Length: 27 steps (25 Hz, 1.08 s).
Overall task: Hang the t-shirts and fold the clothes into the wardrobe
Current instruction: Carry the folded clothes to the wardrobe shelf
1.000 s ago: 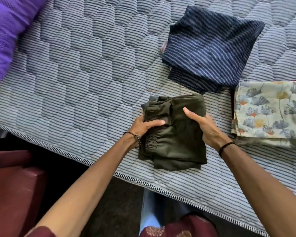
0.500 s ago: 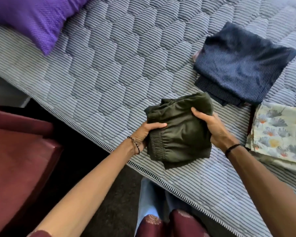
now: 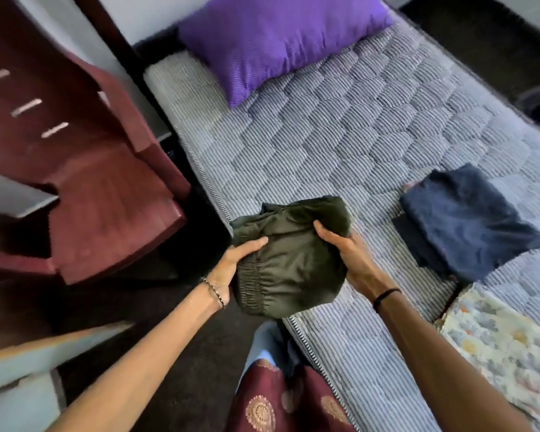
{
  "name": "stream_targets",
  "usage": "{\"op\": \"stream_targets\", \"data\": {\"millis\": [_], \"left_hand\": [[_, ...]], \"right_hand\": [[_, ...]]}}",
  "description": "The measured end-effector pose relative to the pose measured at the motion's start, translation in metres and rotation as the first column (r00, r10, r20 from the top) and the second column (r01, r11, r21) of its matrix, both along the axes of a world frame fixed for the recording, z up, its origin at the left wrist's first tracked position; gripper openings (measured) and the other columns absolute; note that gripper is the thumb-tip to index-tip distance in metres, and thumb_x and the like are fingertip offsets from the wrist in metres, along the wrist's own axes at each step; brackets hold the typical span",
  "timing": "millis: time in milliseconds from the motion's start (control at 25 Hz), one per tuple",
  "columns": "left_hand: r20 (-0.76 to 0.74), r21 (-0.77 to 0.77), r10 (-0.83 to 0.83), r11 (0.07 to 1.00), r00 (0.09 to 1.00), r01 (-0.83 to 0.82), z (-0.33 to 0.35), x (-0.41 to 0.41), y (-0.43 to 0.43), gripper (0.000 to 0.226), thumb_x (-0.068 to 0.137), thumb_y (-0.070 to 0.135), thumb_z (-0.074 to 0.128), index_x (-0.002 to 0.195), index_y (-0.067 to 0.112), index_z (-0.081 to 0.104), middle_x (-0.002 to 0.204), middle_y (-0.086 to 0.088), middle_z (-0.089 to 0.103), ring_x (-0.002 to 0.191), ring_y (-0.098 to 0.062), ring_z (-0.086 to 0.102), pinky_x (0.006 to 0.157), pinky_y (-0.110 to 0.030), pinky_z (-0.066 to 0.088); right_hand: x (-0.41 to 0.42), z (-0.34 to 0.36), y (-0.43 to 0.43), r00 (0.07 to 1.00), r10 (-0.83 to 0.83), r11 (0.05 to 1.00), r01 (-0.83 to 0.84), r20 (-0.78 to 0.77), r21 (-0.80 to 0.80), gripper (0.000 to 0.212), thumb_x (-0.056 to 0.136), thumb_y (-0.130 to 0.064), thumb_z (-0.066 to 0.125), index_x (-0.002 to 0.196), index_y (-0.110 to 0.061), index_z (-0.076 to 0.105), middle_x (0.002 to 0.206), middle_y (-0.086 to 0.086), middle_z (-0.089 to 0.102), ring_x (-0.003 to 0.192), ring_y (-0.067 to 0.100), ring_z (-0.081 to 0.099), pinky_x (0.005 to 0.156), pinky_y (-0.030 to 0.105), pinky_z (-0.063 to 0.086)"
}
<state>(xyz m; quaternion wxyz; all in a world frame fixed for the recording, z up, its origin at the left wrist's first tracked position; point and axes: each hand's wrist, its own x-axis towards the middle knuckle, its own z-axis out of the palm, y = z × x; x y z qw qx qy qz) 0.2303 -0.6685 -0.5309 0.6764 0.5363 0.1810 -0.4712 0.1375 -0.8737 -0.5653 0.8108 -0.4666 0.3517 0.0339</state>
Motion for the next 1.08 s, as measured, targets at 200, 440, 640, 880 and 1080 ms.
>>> {"op": "stream_targets", "data": {"millis": [200,440,640,880,1080], "left_hand": [[-0.056,-0.029,0.231,0.972,0.971,-0.233,0.05,-0.023,0.057,0.019,0.068,0.016,0.081,0.086,0.009,0.081,0.102,-0.013,0.075,0.088,-0.025,0.074,0.071,-0.031,0.06],[-0.043,-0.042,0.454,0.889,0.89,-0.455,0.098,-0.052,0.116,0.021,0.08,0.015,0.064,0.091,0.008,0.08,0.103,-0.013,0.075,0.087,-0.024,0.074,0.07,-0.032,0.061],[0.01,-0.078,0.616,0.786,0.788,-0.613,0.136,-0.091,0.177,0.036,0.083,0.015,0.062,0.117,0.007,0.068,0.115,-0.014,0.072,0.098,-0.025,0.072,0.075,-0.035,0.061],[0.096,-0.131,0.776,0.631,0.623,-0.765,0.178,-0.152,0.263,0.038,0.083,0.014,0.06,0.12,0.008,0.065,0.117,-0.012,0.071,0.101,-0.025,0.071,0.077,-0.036,0.061],[0.198,-0.155,0.876,0.471,0.44,-0.868,0.199,-0.197,0.324,0.042,0.081,0.013,0.061,0.122,0.01,0.065,0.118,-0.011,0.071,0.103,-0.025,0.07,0.08,-0.036,0.061]], "right_hand": [[0.03,0.057,0.042,0.976,0.216,0.976,-0.215,0.032,-0.033,0.012,0.093,-0.019,0.073,0.104,-0.016,0.077,0.104,0.004,0.079,0.098,0.018,0.076,0.079,0.026,0.061],[0.055,0.103,0.101,0.871,0.478,0.878,-0.471,0.115,-0.085,0.027,0.097,-0.022,0.069,0.122,-0.011,0.072,0.118,0.006,0.076,0.111,0.02,0.072,0.09,0.028,0.058],[0.058,0.139,0.169,0.775,0.607,0.794,-0.6,0.174,-0.095,0.028,0.098,-0.019,0.068,0.124,-0.008,0.071,0.119,0.006,0.075,0.112,0.02,0.071,0.094,0.029,0.058],[0.042,0.166,0.277,0.622,0.738,0.663,-0.74,0.26,-0.112,0.031,0.097,-0.019,0.07,0.125,-0.006,0.07,0.122,0.011,0.074,0.117,0.028,0.069,0.096,0.037,0.055],[0.024,0.192,0.359,0.477,0.824,0.528,-0.843,0.306,-0.107,0.035,0.097,-0.023,0.071,0.128,-0.006,0.067,0.124,0.012,0.072,0.117,0.029,0.069,0.104,0.046,0.053]]}}
